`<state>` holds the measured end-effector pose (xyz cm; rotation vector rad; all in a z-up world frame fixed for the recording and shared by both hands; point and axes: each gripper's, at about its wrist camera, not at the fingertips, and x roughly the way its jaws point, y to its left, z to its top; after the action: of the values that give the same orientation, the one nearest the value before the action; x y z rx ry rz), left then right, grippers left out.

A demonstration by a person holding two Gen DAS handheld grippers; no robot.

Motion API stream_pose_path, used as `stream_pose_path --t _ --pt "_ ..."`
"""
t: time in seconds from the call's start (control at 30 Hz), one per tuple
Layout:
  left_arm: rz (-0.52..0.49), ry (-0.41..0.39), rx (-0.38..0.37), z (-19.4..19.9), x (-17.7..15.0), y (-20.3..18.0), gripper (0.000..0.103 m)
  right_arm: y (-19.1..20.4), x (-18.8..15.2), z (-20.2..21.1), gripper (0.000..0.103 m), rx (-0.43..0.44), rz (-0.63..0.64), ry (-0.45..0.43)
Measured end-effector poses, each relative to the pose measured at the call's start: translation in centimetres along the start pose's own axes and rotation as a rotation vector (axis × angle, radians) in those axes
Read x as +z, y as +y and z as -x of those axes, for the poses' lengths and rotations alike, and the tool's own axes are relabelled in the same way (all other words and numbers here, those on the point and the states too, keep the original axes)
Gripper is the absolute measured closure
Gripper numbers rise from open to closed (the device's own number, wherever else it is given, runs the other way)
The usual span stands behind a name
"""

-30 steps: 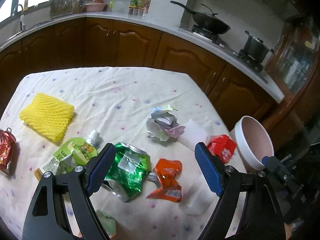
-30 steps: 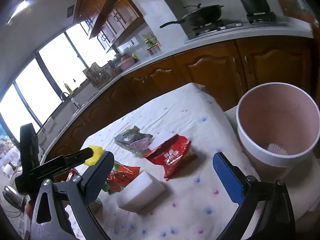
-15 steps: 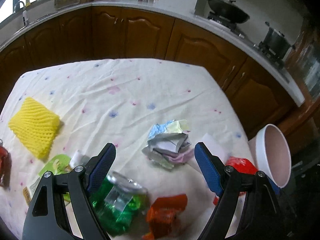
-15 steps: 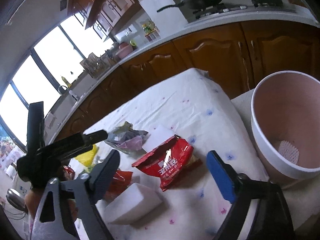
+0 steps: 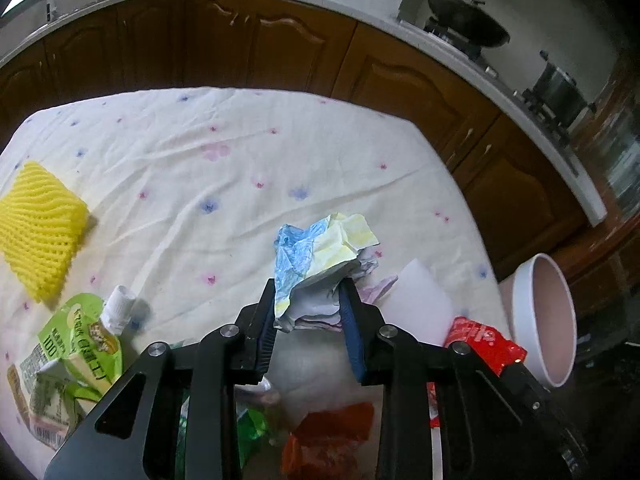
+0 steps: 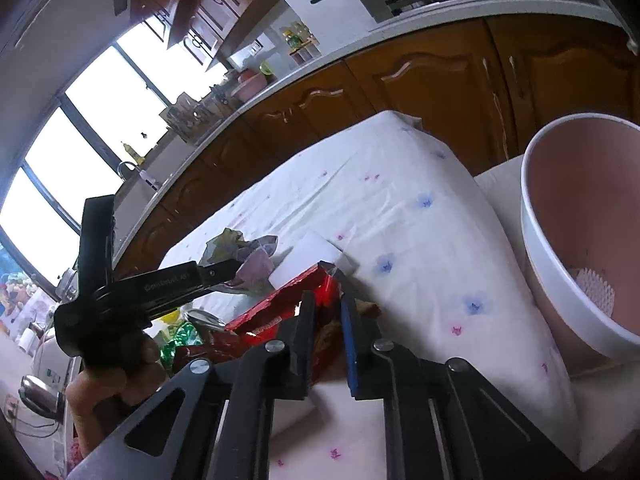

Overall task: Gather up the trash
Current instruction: 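Grasp the crumpled blue-white wrapper with the left tool while the right tool grasps the red snack bag, then carry the wrapper and red snack bag over the pink bin with both tools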

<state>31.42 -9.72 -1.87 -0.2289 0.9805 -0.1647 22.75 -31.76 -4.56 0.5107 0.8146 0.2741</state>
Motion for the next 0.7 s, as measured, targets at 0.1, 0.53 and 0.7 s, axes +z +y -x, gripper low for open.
stream_pose_path --t 0.1,0.53,0.7 --pt "-0.011 -0.031 -0.035 1.7 -0.1 -0.3 0.076 0.5 0.0 0.9 0.093 0.010 0.008 -0.020" --pt "-0.077 -0.122 -0.109 7.3 -1.4 -1.4 0.076 1.6 0.6 6.5 0.093 -0.012 0.041 -0.142" --pt "-0.094 -0.136 -0.138 8.5 -2.2 -2.0 0.076 1.2 0.5 8.3 0.093 -0.032 0.040 -0.176"
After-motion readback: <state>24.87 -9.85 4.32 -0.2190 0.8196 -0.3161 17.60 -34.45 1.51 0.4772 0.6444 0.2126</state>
